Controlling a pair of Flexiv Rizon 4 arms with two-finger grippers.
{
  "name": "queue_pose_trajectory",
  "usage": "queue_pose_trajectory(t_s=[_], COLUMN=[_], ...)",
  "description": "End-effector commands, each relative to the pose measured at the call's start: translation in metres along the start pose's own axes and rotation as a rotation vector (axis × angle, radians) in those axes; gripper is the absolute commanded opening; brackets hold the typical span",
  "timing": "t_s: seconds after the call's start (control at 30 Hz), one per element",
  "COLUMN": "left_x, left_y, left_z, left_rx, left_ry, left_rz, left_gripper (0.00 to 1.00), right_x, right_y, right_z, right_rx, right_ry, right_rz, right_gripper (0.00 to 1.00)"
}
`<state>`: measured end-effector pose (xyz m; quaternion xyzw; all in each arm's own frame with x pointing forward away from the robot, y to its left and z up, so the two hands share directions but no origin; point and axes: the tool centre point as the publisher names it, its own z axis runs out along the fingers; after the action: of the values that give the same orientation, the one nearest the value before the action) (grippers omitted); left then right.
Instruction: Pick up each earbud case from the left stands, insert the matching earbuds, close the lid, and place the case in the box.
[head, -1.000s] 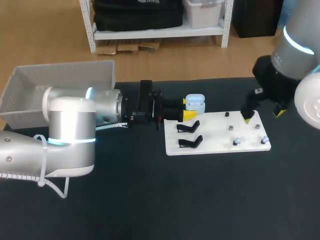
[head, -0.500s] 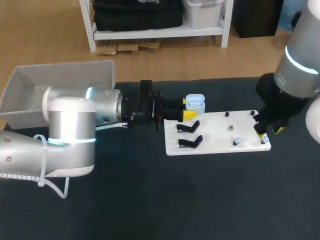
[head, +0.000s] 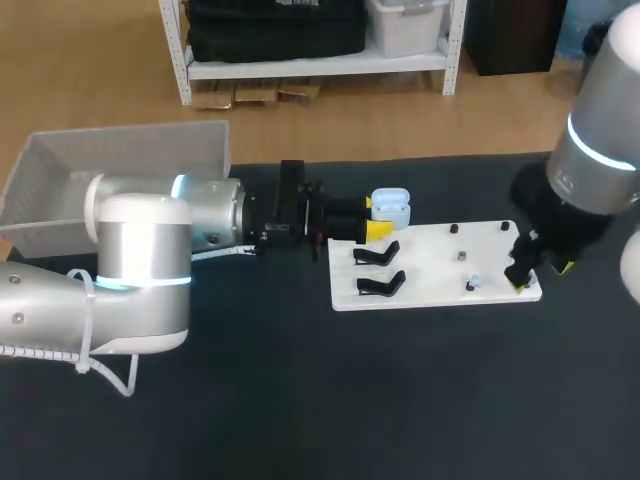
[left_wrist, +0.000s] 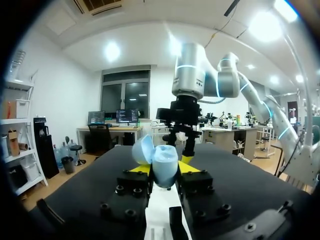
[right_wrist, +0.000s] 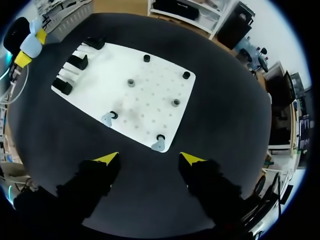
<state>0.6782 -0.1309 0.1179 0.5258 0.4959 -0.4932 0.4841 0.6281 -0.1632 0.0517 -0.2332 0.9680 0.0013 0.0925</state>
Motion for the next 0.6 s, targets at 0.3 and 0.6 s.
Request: queue_pose_trajectory(t_s=[0.3,0.6], left_x=[0.001,0.001], left_y=[-0.002,-0.002], left_z=[0.0,0.0], left_rx=[-0.007,-0.007], left_ry=[-0.004,-0.004], left_rz=[0.004,0.004], left_gripper=[0.0,0.0], right_x=[-0.009,-0.009], right_y=[0.0,-0.006], right_z=[0.018,0.025], right_rx=[0.007,0.03], right_ry=[0.005,0.008], right_rz=[-0.025,-0.014], right_gripper=[0.49,0.45])
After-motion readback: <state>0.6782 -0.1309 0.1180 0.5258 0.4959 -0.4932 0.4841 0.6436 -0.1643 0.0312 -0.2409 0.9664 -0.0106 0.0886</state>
